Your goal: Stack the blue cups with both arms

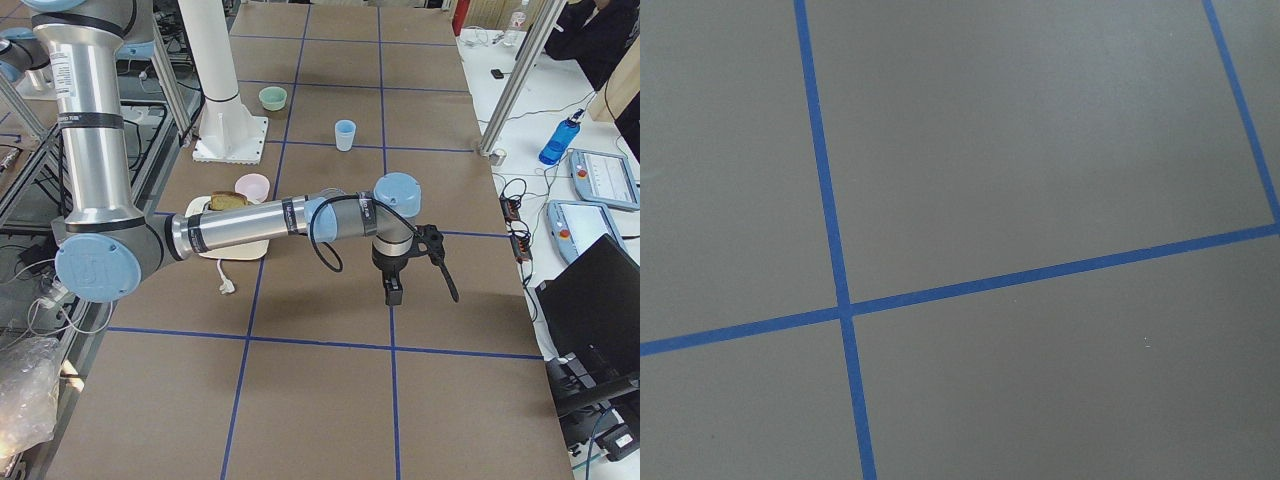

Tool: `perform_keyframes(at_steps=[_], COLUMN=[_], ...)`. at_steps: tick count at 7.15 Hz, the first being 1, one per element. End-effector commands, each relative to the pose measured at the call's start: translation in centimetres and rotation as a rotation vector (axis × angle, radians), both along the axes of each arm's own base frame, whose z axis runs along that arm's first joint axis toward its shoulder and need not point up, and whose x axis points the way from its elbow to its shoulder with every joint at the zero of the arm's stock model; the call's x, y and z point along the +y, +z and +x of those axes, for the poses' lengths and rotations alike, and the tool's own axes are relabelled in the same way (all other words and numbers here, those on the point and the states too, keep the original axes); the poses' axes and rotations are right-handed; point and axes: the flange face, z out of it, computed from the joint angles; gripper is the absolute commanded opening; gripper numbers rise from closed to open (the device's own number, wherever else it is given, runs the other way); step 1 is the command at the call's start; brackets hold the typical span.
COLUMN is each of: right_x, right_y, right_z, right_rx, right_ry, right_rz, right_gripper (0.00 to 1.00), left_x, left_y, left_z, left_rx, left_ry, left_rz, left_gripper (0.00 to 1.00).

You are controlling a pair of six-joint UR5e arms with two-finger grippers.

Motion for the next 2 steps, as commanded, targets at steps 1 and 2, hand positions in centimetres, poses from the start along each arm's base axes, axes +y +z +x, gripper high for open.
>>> perform_keyframes(at_steps=[1, 2], right_x=[0.19, 0.19], right_y=[0.61, 0.69], right_z=[-0.08, 0.0], right_rx=[-0.001, -0.001], right_ry=[-0.002, -0.001], right_rz=[-0.007, -0.009], right_gripper=[1.0, 1.0], left_x=[0.01, 0.01], left_y=[-0.2, -0.12], left_z=[0.05, 0.05], left_rx=[0.0, 0.0], left_ry=[0.001, 0.001], left_rz=[0.003, 0.001], left_gripper=[0.98, 0.97])
